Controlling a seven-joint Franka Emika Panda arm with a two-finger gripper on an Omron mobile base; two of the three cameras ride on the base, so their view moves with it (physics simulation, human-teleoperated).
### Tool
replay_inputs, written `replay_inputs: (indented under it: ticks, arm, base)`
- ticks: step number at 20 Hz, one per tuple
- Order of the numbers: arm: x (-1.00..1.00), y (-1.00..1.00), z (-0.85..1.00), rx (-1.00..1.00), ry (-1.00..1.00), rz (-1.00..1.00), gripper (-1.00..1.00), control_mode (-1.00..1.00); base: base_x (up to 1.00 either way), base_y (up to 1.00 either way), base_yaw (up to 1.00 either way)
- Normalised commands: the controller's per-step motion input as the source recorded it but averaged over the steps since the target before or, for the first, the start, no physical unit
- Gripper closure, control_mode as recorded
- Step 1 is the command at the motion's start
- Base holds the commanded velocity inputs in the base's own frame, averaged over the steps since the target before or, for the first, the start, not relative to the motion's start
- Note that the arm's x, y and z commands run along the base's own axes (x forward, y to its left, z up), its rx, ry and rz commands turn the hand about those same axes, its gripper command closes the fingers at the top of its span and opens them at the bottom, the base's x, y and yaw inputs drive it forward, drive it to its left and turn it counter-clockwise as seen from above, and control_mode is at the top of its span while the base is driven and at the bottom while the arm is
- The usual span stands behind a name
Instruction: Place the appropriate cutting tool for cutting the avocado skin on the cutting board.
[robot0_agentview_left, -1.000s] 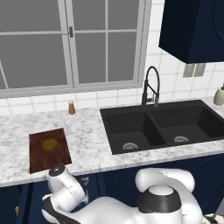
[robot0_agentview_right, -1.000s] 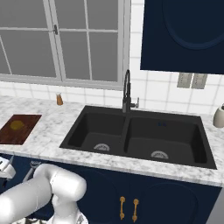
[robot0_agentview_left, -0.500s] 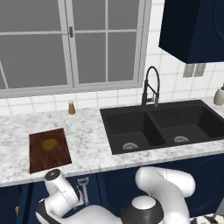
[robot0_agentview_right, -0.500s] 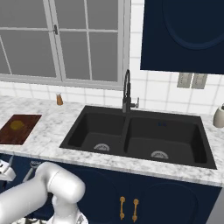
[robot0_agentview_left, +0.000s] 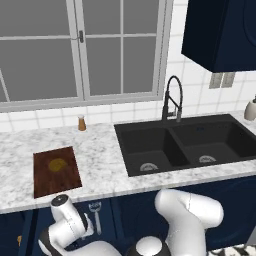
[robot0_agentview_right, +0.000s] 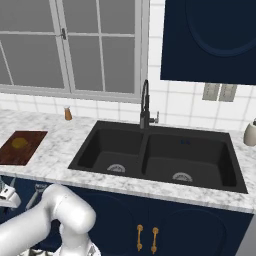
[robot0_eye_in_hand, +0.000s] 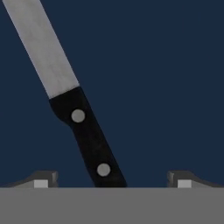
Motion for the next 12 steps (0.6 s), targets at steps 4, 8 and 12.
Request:
replay_inputs:
  ticks: [4,8,12]
  arm:
    - [0.21,0.03,-0.31,0.00,0.05,0.00,-1.00,-1.00]
    - [0.01,0.11,-0.52,0.00,0.03,0.00,-1.00,-1.00]
    - [-0.19,0.07,-0.84,-0.02,0.01,0.00,1.00,-1.00]
  base:
    - [0.00,0.00,0.00]
    - [0.00,0.00,0.00]
    - [0.00,0.00,0.00]
